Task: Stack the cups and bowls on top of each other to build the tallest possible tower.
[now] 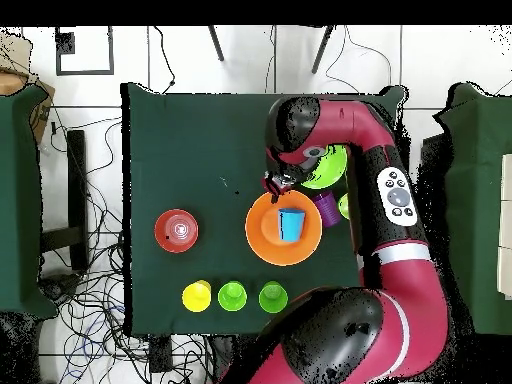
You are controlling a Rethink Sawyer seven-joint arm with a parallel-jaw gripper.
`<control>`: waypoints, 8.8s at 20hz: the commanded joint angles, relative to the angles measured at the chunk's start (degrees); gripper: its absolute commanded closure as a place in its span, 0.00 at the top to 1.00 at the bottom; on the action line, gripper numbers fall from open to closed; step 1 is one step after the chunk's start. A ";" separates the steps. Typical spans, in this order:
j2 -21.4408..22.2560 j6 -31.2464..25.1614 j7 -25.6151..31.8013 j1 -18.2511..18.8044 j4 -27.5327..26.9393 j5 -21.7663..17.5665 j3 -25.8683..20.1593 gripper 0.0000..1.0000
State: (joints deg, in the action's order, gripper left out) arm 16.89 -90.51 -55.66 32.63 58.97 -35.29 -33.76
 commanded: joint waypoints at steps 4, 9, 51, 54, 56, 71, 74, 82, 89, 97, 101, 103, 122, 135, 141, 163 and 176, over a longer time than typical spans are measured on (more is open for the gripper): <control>-4.57 7.38 20.57 -0.08 -1.37 -5.56 -2.68 1.00; -4.27 6.06 17.52 -1.49 -1.86 -4.92 -2.68 1.00; -3.44 1.69 16.59 -3.43 -2.00 -5.88 -1.31 1.00; -3.46 1.72 16.33 -3.64 -2.04 -5.84 -1.28 1.00; -3.33 1.74 16.30 -3.62 -1.82 -5.83 -1.18 1.00; -3.33 0.82 16.82 -3.81 -1.61 -6.12 -0.86 0.00; -3.12 1.94 16.31 -3.33 -0.53 -5.94 -0.71 0.00; -1.89 2.65 17.38 -3.20 0.39 -6.30 -0.91 0.00; 0.42 0.91 15.90 -2.01 1.51 -3.31 -1.85 0.00; 3.65 -3.52 15.15 -2.11 1.13 -1.96 -2.00 0.00; 6.14 -3.28 14.71 -0.88 3.72 -0.69 -2.03 0.00; 6.64 -2.93 14.48 -0.96 4.29 -0.92 -1.83 0.00; 2.28 12.12 5.41 -3.05 5.46 -4.24 1.13 0.00; 1.94 8.14 9.20 -2.54 5.58 -3.80 1.29 1.00; 1.97 7.53 10.10 -2.64 5.74 -4.02 1.22 1.00; 13.42 10.68 -15.99 -5.63 0.90 -5.56 13.06 1.00; 22.83 14.79 -45.79 -19.33 8.85 -7.49 30.38 1.00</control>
State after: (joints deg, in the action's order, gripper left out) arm 35.80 -79.39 -77.43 19.44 62.04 -39.18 -10.70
